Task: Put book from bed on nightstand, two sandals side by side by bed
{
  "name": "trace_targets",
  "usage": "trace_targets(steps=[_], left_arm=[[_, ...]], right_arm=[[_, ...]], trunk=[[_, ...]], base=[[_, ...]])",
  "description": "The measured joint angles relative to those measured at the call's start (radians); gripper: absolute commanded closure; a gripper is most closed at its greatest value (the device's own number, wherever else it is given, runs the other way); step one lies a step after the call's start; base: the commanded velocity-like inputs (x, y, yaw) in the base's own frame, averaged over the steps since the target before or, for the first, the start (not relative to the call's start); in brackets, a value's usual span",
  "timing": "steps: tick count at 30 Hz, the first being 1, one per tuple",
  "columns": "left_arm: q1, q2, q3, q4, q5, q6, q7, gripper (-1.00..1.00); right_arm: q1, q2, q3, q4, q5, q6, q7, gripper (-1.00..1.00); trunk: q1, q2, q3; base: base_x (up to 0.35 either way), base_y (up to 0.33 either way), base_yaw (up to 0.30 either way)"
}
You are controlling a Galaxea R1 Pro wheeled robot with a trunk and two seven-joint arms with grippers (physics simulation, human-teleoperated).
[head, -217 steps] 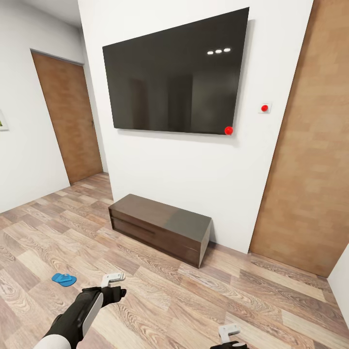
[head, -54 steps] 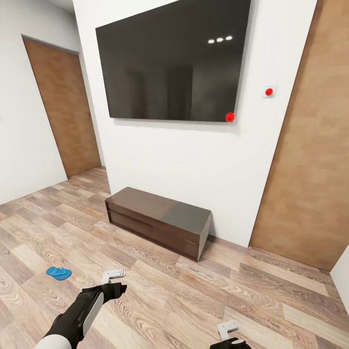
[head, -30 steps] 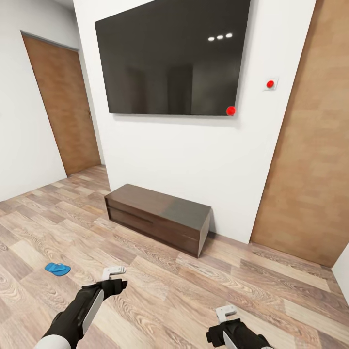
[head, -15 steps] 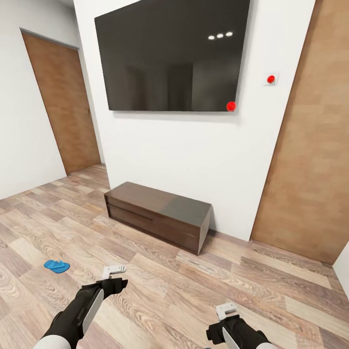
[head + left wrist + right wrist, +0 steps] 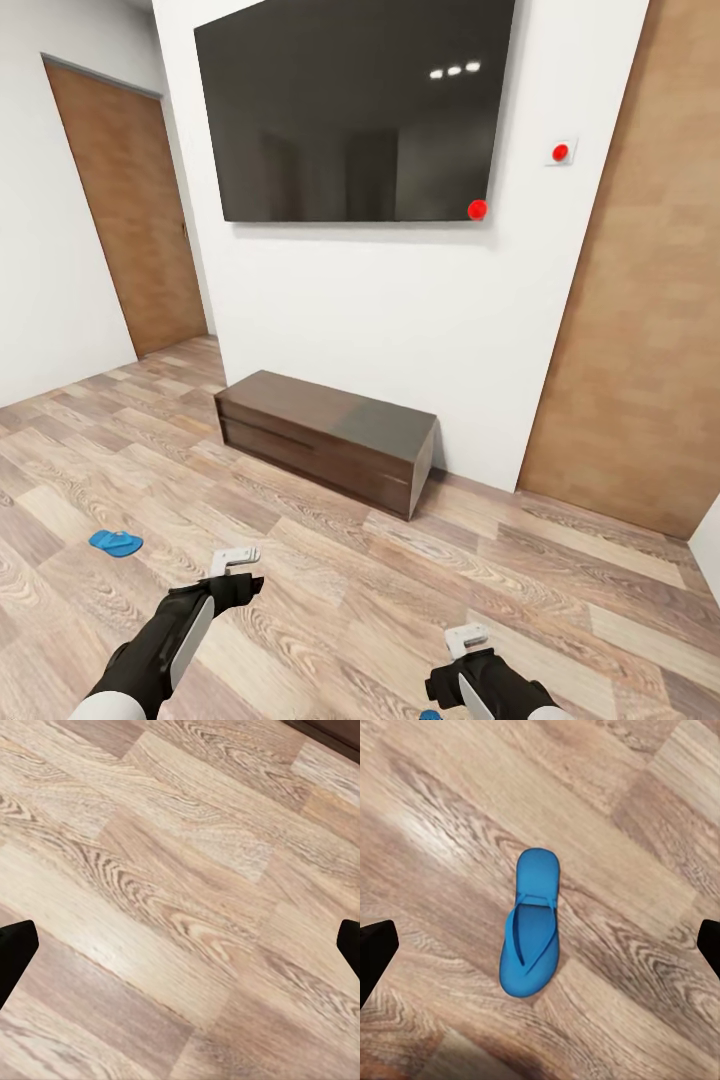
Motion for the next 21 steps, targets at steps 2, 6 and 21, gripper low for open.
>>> trace_targets(steps=[2, 6, 21], left_arm=[[0.0, 0.0, 0.0, 0.0, 0.0, 0.0, 0.0, -1.0], [0.0, 0.0, 0.001, -0.002, -0.001, 0.0, 0.0, -1.0], [0.001, 0.0, 0.001, -0.033, 0.0, 0.007, 0.0, -1.0]], right_arm=[[0.0, 0.0, 0.0, 0.0, 0.0, -0.003, 0.0, -1.0], [0.0, 0.0, 0.0, 0.0, 0.0, -0.021, 0.001, -1.0], [0.0, 0.0, 0.0, 0.0, 0.0, -0.052, 0.008, -1.0]], trunk=[[0.008, -0.014, -0.006], [0.023, -0.042, -0.019], [0.081, -0.147, -0.066]], base=[[0.0, 0.0, 0.0], [0.0, 0.0, 0.0], [0.0, 0.0, 0.0]])
